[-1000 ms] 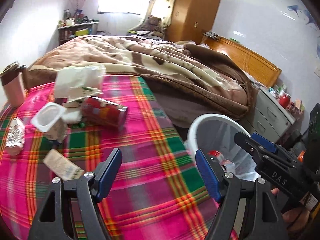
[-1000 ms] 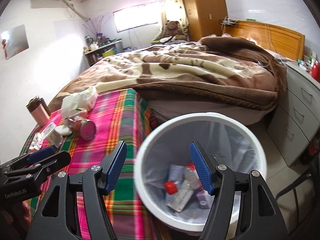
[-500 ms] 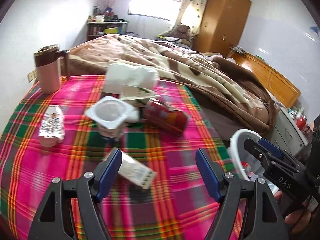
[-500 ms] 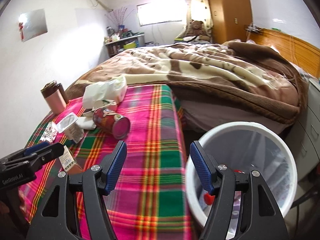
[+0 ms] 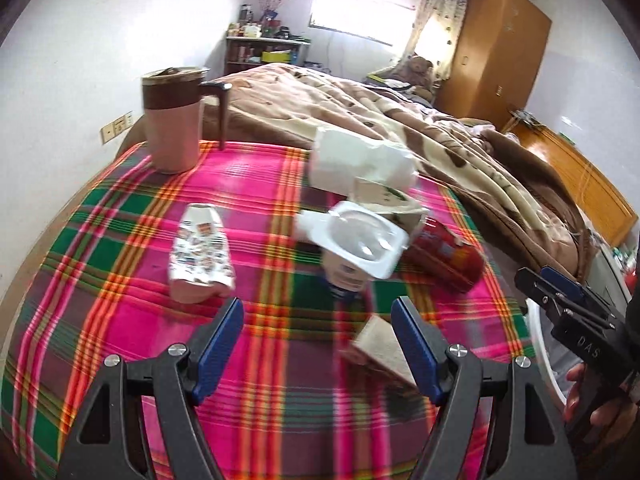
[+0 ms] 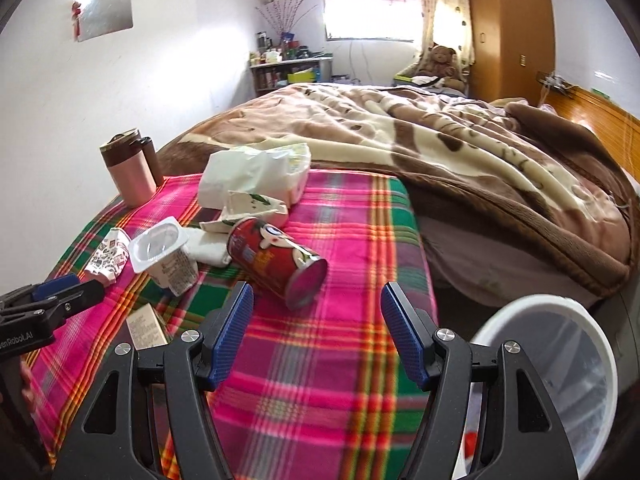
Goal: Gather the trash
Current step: 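Close the left tool on the white patterned paper cup while the right tool grasps the red can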
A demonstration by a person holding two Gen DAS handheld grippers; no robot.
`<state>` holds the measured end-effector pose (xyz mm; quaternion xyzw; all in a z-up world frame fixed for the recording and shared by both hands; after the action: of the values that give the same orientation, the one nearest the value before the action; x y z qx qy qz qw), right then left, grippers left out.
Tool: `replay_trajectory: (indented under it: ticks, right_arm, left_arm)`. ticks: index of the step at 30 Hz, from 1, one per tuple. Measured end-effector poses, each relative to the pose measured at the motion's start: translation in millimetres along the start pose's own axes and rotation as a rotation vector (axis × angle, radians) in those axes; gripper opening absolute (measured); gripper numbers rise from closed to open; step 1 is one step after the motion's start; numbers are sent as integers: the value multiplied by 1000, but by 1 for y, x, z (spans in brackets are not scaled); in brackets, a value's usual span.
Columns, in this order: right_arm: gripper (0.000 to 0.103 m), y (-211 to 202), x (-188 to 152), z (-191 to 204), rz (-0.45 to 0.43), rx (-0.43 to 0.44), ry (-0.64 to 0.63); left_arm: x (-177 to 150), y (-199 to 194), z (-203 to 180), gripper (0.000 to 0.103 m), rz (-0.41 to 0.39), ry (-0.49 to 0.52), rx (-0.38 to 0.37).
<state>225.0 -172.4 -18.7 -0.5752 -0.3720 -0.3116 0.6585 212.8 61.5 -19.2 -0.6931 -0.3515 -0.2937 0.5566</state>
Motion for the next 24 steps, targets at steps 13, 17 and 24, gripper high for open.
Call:
replay_trajectory:
  ticks: [13, 17, 24]
  right_arm:
    - [68, 51, 13, 17, 61, 40, -55]
    - [68, 62, 13, 22, 85, 59, -64]
    - [71, 77, 12, 32, 119, 98, -96]
  left_arm:
    - [12, 37, 75, 80, 48, -99, 126]
    - [11, 52, 86, 81, 77, -94, 149]
    - [7, 71, 89, 81, 120, -97, 127]
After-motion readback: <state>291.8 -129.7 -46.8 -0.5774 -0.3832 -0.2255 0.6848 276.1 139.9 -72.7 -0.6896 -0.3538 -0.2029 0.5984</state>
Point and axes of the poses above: each gripper's, at about its wrist camera, not at the fingertips, and y roughly the way its jaws point, z to its left, x to its top, the point moved 3 cm from there along y, roughly the way its jaws point, and after that the axes turned 10 degrees about -z, right-handed, at the moved point
